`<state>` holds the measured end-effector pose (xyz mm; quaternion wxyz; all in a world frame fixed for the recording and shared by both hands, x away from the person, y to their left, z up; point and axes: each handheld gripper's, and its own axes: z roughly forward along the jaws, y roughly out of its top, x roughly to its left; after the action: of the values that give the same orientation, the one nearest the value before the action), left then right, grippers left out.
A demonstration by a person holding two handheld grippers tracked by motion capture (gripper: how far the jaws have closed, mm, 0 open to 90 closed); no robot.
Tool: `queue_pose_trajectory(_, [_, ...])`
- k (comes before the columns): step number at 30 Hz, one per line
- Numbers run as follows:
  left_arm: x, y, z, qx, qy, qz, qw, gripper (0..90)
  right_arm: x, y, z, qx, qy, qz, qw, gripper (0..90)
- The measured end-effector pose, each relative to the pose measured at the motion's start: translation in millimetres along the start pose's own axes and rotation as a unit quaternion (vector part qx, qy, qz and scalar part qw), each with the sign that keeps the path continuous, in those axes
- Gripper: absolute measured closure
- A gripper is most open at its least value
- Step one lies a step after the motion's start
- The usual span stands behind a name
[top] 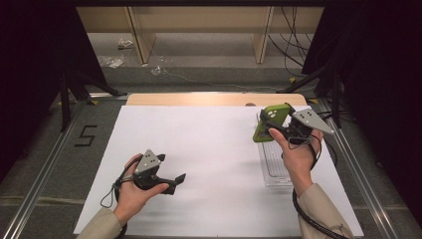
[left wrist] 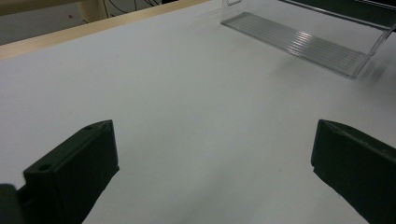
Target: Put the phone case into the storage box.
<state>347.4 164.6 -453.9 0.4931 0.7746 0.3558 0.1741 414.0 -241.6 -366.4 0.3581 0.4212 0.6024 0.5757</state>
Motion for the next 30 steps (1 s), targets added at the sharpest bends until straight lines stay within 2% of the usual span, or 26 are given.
queue_pose_trajectory(30, [1.3,-1.7,-2.6,-0.001,0.001,-0.002,1.0000,0.0,-16.0,-4.3,0.1,0.008,-0.032,-0.008,0.9994,17.2])
